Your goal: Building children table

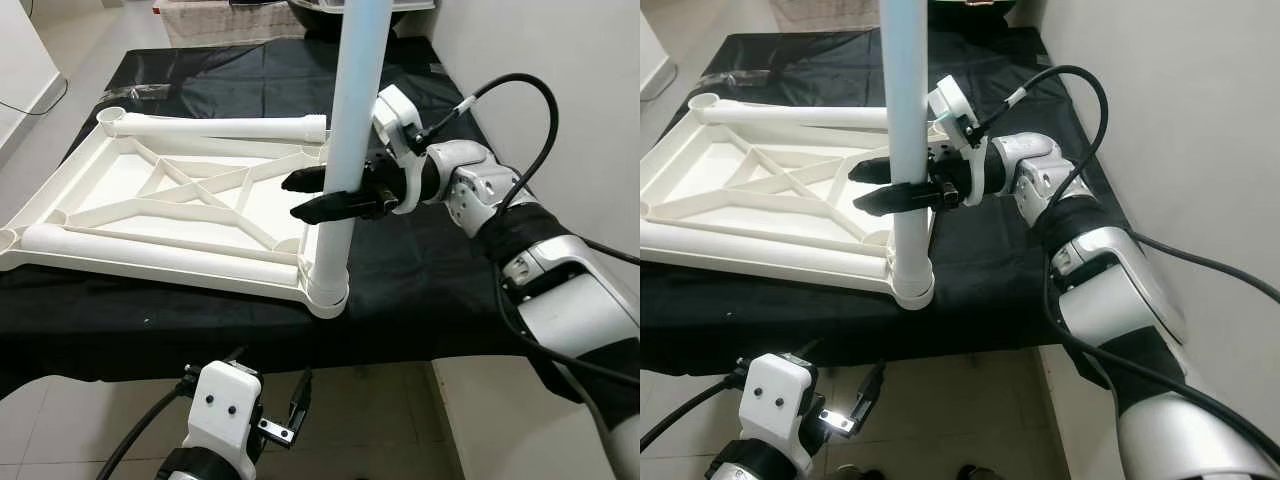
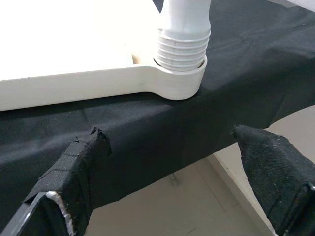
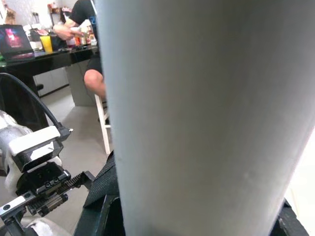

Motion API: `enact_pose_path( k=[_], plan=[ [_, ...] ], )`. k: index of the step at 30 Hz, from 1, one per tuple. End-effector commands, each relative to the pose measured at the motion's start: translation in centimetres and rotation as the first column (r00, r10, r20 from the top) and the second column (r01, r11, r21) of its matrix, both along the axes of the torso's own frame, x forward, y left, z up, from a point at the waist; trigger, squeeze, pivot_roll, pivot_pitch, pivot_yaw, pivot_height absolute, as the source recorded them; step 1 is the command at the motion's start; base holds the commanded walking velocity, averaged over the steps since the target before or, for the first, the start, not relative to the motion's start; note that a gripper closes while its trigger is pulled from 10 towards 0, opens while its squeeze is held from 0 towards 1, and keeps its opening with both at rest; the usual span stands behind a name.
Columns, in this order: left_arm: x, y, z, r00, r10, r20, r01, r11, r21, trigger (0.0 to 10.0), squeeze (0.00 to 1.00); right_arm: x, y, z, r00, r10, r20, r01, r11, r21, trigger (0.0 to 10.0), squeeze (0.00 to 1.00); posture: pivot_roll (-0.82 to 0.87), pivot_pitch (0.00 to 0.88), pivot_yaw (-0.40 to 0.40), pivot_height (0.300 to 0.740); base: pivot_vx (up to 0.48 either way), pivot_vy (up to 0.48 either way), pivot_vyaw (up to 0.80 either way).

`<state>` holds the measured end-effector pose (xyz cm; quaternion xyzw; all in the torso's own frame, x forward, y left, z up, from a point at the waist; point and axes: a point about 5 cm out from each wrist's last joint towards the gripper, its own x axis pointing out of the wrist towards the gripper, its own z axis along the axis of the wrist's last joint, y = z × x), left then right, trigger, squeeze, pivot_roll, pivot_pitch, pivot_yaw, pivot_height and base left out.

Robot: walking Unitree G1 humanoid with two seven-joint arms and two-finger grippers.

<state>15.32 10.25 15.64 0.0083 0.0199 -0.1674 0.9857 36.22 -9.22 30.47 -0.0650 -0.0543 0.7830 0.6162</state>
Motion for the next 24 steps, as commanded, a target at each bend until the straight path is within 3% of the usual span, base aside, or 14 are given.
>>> enact_pose_path(
  k=[1, 14, 24],
  plan=[
    [-0.2, 0.0, -0.5, 1.0, 0.004, -0.02, -0.003, 1.0, 0.013, 10.0, 0.0, -0.3, 0.4, -2.5, 0.997, 0.029, -0.07, -0.033, 0.997, -0.064, 10.0, 0.0, 0.12, 0.209, -0.033, 0.74, 0.0, 0.0, 0.0],
    [0.0, 0.1, -0.5, 1.0, 0.0, -0.013, 0.001, 1.0, 0.018, 10.0, 0.0, -0.8, 0.5, -2.8, 0.997, 0.058, -0.04, -0.06, 0.997, -0.052, 10.0, 0.0, 0.12, 0.192, -0.025, 0.74, 0.0, 0.0, 0.0],
    [0.4, 0.2, -0.5, 1.0, 0.003, -0.003, -0.003, 1.0, 0.023, 10.0, 0.0, -0.4, 1.0, -3.8, 0.999, 0.022, 0.038, -0.016, 0.991, -0.135, 10.0, 0.0, 0.11, 0.191, -0.028, 0.74, 0.0, 0.0, 0.0]
  ],
)
